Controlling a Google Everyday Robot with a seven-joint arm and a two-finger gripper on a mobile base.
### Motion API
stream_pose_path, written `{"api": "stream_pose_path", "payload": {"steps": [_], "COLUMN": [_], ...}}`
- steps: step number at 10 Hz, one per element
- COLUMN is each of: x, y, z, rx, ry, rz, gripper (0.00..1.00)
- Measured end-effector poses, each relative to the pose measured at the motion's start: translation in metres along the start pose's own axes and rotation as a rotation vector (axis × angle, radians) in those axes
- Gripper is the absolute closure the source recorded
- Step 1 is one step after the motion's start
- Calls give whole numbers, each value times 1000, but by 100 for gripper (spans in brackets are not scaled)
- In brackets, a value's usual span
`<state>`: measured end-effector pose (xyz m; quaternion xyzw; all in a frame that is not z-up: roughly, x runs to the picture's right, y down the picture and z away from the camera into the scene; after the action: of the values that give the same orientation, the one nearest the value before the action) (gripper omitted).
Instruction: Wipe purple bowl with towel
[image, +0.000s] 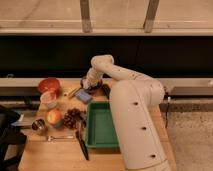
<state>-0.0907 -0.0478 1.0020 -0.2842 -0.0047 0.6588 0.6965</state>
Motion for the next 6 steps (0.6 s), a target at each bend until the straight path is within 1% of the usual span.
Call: {"api": "stream_pose_path", "payload": {"steps": [2,3,5,6], "x": [5,8,18,22], "y": [7,8,3,0], "z": [-6,-12,-30,-33], "rx": [0,6,33,36], "ry": [4,6,9,17], "rz": [-24,-28,-17,-6], "gripper": [100,100,100,100]}}
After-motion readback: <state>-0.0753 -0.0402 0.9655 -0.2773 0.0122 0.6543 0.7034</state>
